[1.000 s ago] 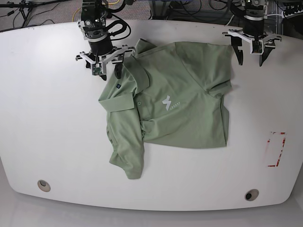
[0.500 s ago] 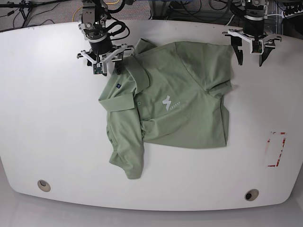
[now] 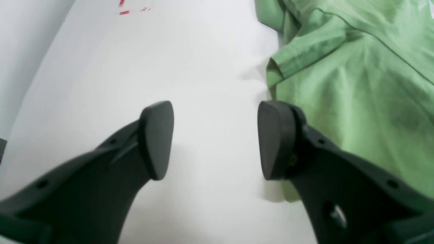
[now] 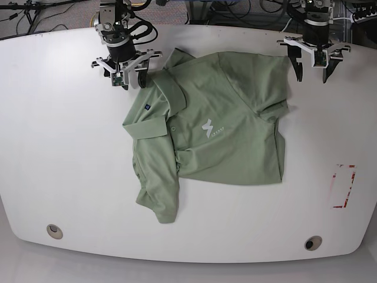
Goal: Fold the T-shirt properly
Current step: 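Move the right gripper toward the collar corner of the shirt, then position the right gripper beside the collar and the left gripper at the shoulder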
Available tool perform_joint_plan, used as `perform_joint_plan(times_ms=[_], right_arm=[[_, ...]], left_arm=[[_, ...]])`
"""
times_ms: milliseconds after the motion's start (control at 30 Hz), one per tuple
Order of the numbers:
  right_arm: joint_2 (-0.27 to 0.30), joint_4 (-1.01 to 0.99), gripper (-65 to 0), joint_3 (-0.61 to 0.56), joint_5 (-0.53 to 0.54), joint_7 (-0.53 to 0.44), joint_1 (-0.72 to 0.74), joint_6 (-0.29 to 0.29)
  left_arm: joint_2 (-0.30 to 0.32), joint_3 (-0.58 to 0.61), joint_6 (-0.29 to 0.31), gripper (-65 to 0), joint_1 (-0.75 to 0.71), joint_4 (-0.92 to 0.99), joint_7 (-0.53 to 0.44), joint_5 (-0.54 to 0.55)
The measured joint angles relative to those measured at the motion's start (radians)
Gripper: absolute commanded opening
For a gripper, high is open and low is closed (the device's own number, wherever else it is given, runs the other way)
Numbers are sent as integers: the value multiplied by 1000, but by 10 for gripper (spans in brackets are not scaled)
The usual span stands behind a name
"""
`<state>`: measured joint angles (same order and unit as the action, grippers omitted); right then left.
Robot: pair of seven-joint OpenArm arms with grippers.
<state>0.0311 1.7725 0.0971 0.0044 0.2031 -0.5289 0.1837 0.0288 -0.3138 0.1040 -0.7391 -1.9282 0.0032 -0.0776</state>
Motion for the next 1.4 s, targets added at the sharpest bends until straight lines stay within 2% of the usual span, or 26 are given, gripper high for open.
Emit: perform_joint_plan(times_ms=[467,867,1033,1067,1100,1133,1300,1400], right_arm=[[-6,43,-380,-14,1,45,41,27],[-7,40,-379,-8,3,50,24,3],[-25,39,-373,28,3,51,55,5],[-36,37,-370,55,3,51,62,27],[-46,37,-368,73,8,51,71,19],[-44,37,-363,79,6,46,75,-6],[-33,37,-327,105,23,40,85,4],[-31,37,-281,110,26,44,71,22]], left_arm=[[5,-14,-4,-284,2,2,5,0],[5,-13,-2,-283,6,2,4,0],[5,-16,2,-286,5,2,5,0],[4,-19,4,-286,5,2,5,0],[2,-22,5,-286,5,2,5,0],[2,-24,4,-286,5,2,5,0],[5,-26,1,-284,6,4,8,0],[-1,-21,10,-286,8,4,8,0]])
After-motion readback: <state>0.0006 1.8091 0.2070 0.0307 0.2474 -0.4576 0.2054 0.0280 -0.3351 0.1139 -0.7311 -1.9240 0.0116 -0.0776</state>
